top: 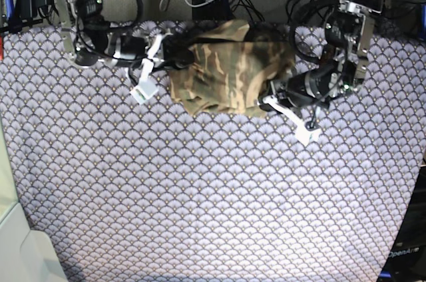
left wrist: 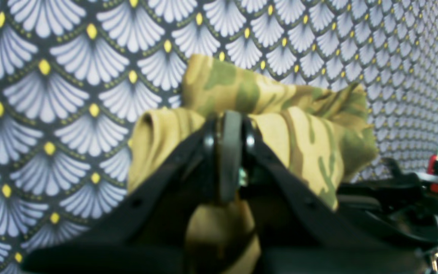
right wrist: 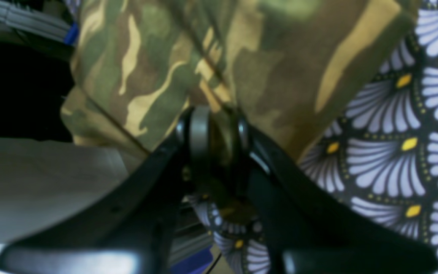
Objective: Fold the T-shirt properly
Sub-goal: 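Grasp the bundle with both grippers and tuck its edges inward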
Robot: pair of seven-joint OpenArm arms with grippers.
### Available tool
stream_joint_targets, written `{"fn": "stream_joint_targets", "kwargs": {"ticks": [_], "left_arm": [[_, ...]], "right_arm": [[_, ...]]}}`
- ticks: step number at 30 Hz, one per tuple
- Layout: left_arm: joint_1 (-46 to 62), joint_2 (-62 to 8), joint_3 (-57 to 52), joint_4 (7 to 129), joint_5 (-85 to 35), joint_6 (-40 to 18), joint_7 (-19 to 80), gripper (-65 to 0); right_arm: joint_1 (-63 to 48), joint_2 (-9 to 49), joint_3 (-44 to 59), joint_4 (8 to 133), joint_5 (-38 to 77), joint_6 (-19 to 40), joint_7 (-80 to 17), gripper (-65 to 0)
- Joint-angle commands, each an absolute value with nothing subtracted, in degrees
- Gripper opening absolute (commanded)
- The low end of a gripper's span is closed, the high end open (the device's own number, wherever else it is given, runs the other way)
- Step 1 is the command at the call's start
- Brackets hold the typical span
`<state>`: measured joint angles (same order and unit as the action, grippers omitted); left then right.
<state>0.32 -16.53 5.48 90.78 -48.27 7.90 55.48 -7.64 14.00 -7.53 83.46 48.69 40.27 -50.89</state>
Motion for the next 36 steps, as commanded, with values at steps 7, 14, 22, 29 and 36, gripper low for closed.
{"fn": "stream_joint_targets", "kwargs": {"ticks": [7,14,22,29,36], "left_arm": [[-0.1,-22.5,-2.4,95.8,-60.6,7.5,54.9,-64.0],[4.4,-27.4,-9.2,95.8,-66.7,7.5,54.9,-64.0],[7.3,-28.5,-10.1,95.8,-66.2,7.5,54.9,-64.0],[10.5,-31.8,-10.1,95.7,-66.1,7.5,54.9,-64.0],[12.8,-33.3,-10.2,95.8,-66.1,8.0,54.9,-64.0]], "right_arm": [[-5.1,18.0,-6.6,80.5,47.7,40.0,-49.2,-54.0],[-5.1,18.5,-2.4,80.6,47.8,40.0,-49.3,-54.0],[-5.6,18.2,-2.3,85.6,47.9,40.0,-49.8,-54.0],[-5.9,15.9,-2.6,103.5,47.9,40.0,-58.2,-53.6],[-3.0,11.3,-7.5,102.6,47.6,40.0,-61.0,-53.6]]}}
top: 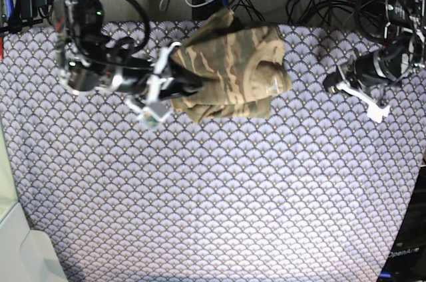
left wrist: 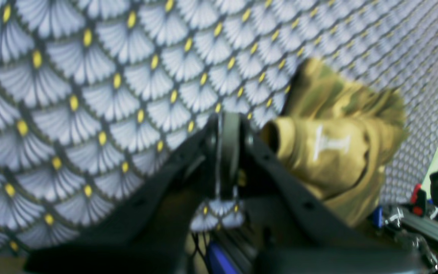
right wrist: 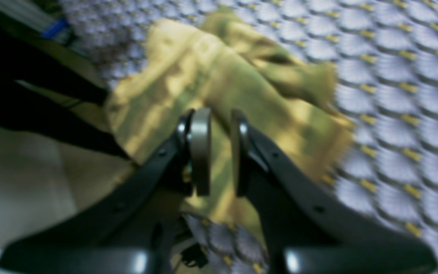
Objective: Fold the T-shirt properly
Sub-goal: 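Grasp the bundle with both grippers and tuck its edges inward, then pull the bundle's edge with the left gripper away from the right gripper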
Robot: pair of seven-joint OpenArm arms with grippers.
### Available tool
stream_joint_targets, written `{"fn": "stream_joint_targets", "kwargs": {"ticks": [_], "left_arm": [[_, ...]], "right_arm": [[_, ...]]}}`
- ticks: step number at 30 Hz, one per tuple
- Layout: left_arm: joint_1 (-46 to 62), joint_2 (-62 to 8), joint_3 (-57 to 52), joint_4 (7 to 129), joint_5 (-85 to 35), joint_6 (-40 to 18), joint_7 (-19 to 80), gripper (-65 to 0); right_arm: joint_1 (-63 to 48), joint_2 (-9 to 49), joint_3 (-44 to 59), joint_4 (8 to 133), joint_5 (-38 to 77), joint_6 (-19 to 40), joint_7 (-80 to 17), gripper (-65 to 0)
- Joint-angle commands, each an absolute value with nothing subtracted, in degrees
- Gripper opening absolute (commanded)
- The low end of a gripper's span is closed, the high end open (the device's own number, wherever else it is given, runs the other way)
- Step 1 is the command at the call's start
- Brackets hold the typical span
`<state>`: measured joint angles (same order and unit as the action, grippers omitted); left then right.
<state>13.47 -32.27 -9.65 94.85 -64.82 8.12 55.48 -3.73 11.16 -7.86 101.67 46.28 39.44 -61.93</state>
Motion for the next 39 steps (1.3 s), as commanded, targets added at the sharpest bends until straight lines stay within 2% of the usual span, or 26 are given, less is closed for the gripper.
{"fn": "stream_joint_targets", "kwargs": {"ticks": [1,8,17,22,26,34,39], "left_arm": [[13.5,-33.3,-10.2,95.8,-66.1,8.0,54.9,-64.0],[16.1,-33.5,-10.2,95.8,-66.1,7.8,54.6,-64.0],[16.7,-29.1,-9.6,95.8,-63.7,7.6,54.9,-63.9],[17.0,-25.3,-9.5,95.9,-59.9,7.5,54.9,-56.5],[18.0,-23.8,-9.5,97.2,-59.3,7.5,54.9,-51.5],[18.9,-21.1,-9.6,106.0,-59.7,7.5,54.9,-51.3],[18.9,-17.4,-9.8,106.3,-59.3,7.5,54.7,-51.2]], "right_arm": [[-2.5,11.3,-9.0,101.8,47.6,40.0,-60.9,-53.6],[3.2,9.3,-14.5,89.9,47.4,40.0,-58.9,-53.6],[9.6,13.2,-19.2,76.2,47.4,40.0,-49.2,-53.6],[13.2,16.0,-18.7,72.3,47.4,40.0,-47.7,-53.6],[13.1,18.5,-16.5,76.2,47.9,40.0,-48.5,-53.7],[6.4,20.6,-5.1,96.3,47.4,40.0,-58.7,-53.6],[5.4,23.5,-1.2,95.9,47.4,40.0,-60.3,-53.6]]}}
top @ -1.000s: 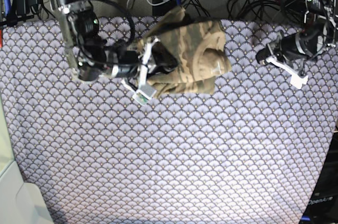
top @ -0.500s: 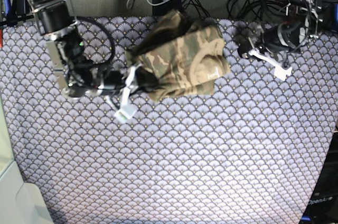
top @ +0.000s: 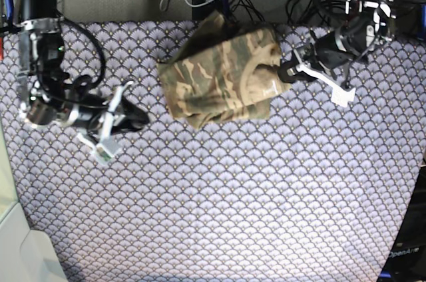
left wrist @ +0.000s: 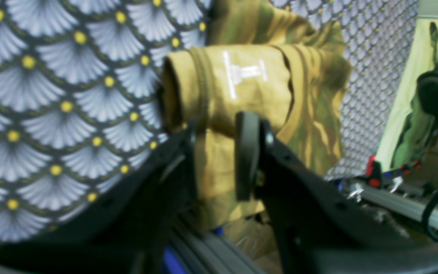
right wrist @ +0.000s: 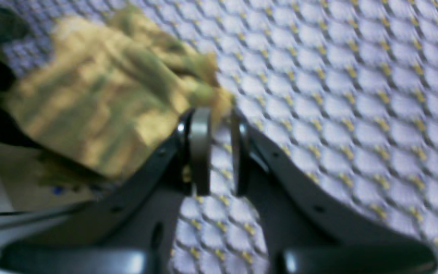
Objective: Fold the T-shirt properly
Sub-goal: 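Pull the bundle's edge with the left gripper away from the right gripper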
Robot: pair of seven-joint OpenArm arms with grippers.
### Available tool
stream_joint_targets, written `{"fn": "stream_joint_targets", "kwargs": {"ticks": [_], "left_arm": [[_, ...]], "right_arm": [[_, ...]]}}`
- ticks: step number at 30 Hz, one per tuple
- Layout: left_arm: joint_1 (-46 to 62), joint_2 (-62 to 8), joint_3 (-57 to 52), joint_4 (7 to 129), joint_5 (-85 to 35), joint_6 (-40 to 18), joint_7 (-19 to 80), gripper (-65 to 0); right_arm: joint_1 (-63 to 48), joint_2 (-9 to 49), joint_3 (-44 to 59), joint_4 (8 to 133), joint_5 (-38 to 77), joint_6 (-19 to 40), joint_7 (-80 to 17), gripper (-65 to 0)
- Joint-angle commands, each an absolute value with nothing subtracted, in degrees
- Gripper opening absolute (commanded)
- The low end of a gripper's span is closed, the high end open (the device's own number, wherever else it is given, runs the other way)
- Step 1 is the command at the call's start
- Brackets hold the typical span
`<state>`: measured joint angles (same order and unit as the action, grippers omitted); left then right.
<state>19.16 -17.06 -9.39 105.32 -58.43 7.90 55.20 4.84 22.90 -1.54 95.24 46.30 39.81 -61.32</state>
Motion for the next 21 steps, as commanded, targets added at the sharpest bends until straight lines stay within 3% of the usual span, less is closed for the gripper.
{"fn": "stream_joint_targets", "kwargs": {"ticks": [1,3,7,10,21], "left_arm": [[18.9,-16.9,-10.0,106.2,-59.3,7.5,54.5,-51.1],[18.9,-16.7,-10.1,106.2,-59.3,7.5,54.2,-49.4],[18.9,-16.3,-10.2,106.4,-59.3,7.7,53.4,-31.3],[19.0,-16.4,-10.1,106.4,-59.3,7.6,51.6,-23.1],[16.9,-12.3,-9.6,101.0,-52.3,7.5,50.9,-22.7]], "right_arm": [[5.1,24.1,-1.2,95.7,47.4,40.0,-60.1,-53.6],[4.7,25.5,-1.2,95.6,47.4,40.0,-60.1,-53.6],[3.6,26.2,-1.2,95.7,47.4,40.0,-60.1,-53.6],[2.9,26.2,-1.2,95.6,47.4,40.0,-60.1,-53.6],[1.7,26.2,-1.2,95.4,47.4,40.0,-60.1,-53.6]]}}
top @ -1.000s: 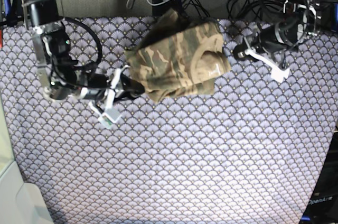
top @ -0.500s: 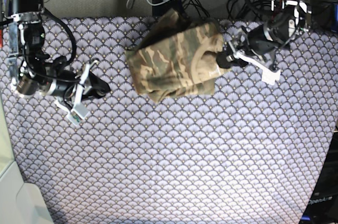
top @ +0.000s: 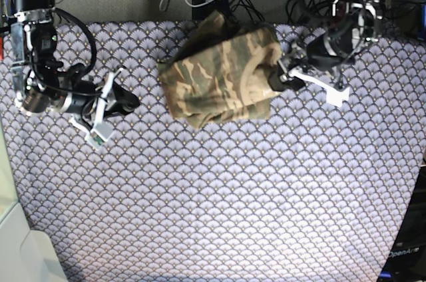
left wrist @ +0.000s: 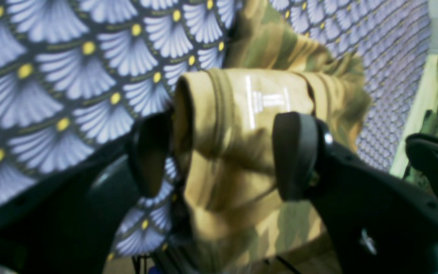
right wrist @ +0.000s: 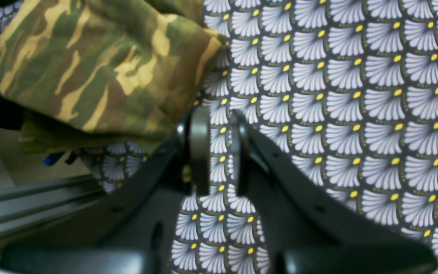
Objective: Fold the T-shirt properly
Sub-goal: 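Pull the bundle's edge with the left gripper away from the right gripper, then grasp the bundle corner with the left gripper and drag it across the mat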
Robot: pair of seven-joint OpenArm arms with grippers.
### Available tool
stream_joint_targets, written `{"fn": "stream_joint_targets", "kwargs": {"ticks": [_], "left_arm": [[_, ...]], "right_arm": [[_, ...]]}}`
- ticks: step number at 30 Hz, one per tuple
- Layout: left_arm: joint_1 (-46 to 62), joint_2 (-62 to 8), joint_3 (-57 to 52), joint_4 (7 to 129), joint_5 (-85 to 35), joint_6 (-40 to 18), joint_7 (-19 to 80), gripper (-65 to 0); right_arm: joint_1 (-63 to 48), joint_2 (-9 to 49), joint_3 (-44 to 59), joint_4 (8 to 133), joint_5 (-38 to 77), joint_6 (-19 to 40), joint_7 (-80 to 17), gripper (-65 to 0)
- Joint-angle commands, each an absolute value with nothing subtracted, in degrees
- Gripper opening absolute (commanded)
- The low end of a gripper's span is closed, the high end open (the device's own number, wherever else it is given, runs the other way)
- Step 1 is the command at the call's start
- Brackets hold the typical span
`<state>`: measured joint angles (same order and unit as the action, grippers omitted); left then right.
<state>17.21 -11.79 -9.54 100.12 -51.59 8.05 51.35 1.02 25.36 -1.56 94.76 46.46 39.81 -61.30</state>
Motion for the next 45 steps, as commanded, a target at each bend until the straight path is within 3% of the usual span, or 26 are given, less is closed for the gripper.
{"fn": "stream_joint_targets", "kwargs": {"ticks": [1,16,19,24,38,45], "left_arm": [[16.9,-11.4,-9.6,100.7,-51.2,7.4,50.9,-22.7],[11.2,-9.5,-9.5,96.1,-47.1,7.4,50.9,-24.1],[10.8,-9.5,-9.5,95.6,-47.0,7.3,50.9,-35.1],[10.0,-9.5,-6.3,95.5,-46.6,7.3,50.9,-64.6],[5.0,-9.5,-6.0,102.2,-47.2,7.9,51.0,-64.2],[-3.0,-8.7,-5.8,96.6,-47.1,7.8,51.6,-64.2]], "right_arm": [[1.7,26.2,-1.2,95.3,47.3,40.0,-60.1,-53.6],[1.6,26.9,-1.2,95.3,47.3,40.0,-60.1,-53.6],[1.6,27.1,-1.2,95.3,47.3,40.0,-60.1,-53.6],[1.6,27.2,-1.2,95.3,47.3,40.0,-60.3,-53.6],[1.5,26.9,-1.1,95.3,47.3,40.0,-60.4,-53.6],[0.4,26.9,-1.1,95.7,47.3,40.0,-60.4,-53.6]]}}
